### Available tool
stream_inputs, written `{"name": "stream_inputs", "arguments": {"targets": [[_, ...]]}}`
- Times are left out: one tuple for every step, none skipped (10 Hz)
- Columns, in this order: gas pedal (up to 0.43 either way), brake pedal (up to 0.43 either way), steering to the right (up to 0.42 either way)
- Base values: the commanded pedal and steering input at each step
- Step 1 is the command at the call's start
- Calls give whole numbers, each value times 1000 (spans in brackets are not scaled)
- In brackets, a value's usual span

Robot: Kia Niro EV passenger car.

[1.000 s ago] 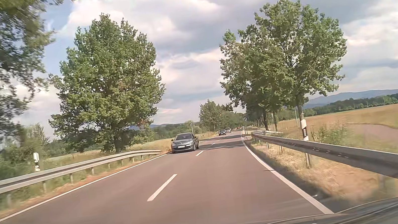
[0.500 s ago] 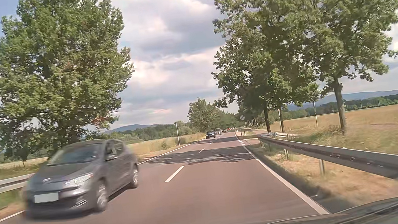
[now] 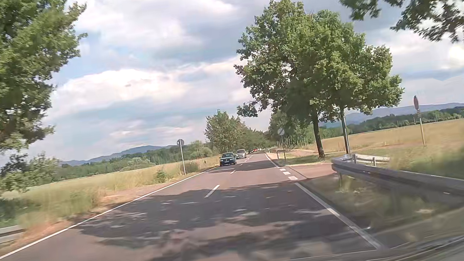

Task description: Follow the waypoints while adhering to traffic rules and regulations

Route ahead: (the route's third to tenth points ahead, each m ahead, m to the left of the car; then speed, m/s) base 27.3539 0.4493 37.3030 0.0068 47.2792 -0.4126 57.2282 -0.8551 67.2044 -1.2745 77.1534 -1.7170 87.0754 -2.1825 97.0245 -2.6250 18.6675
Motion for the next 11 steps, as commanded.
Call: {"name": "stream_inputs", "arguments": {"targets": [[197, 0, 14], [209, 0, 14], [209, 0, 12], [209, 0, 9], [209, 0, 7], [209, 0, 6], [228, 0, 5], [248, 0, 5], [268, 0, 5], [280, 0, 5], [280, 0, 4]]}}
